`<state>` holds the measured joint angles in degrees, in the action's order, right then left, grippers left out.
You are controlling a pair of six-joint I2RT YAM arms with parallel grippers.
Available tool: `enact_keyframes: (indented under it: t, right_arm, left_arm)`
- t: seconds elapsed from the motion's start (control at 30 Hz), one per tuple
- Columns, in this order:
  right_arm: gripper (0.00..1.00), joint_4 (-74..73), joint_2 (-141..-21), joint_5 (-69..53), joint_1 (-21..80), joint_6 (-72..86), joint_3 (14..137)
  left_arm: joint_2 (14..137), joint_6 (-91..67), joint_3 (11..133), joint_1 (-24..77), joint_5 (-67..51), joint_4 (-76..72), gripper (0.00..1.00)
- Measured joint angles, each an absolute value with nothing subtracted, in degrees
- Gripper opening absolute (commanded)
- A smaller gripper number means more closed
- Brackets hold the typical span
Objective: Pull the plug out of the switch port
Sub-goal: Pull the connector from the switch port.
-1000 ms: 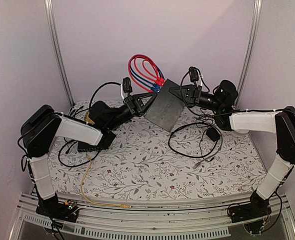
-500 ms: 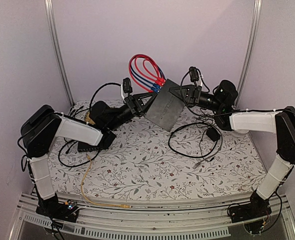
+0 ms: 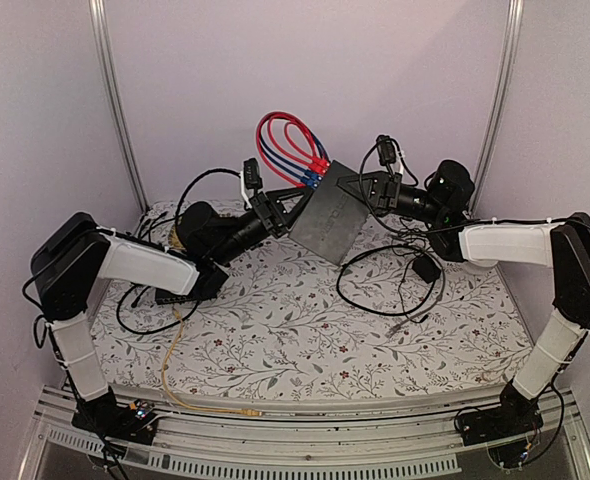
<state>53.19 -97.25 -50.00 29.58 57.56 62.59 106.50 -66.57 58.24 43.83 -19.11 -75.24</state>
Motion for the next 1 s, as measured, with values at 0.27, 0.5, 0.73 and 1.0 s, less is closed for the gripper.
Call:
enact_keyframes:
  t: [0.27,0.5,0.73,1.0]
  right_arm:
    - [0.02,53.1,-97.23,-50.11,29.69,57.52,62.59]
    - [0.02,52.88,-97.23,-50.13,29.74,57.36,62.59]
    - [0.02,52.49,-97.14,-50.26,29.74,57.23,62.59]
    - [0.01,52.23,-96.84,-50.28,29.74,57.12,62.59]
  left_arm:
    - [104.95,-65.04,57.45,43.88,-17.8,-73.08,0.0]
    - [104.47,-64.51,57.17,43.99,-17.28,-72.34,0.0]
    - [104.09,-64.47,56.69,43.97,-17.3,-72.16,0.0]
    - [103.44,-64.49,56.21,43.94,-17.52,-72.1,0.0]
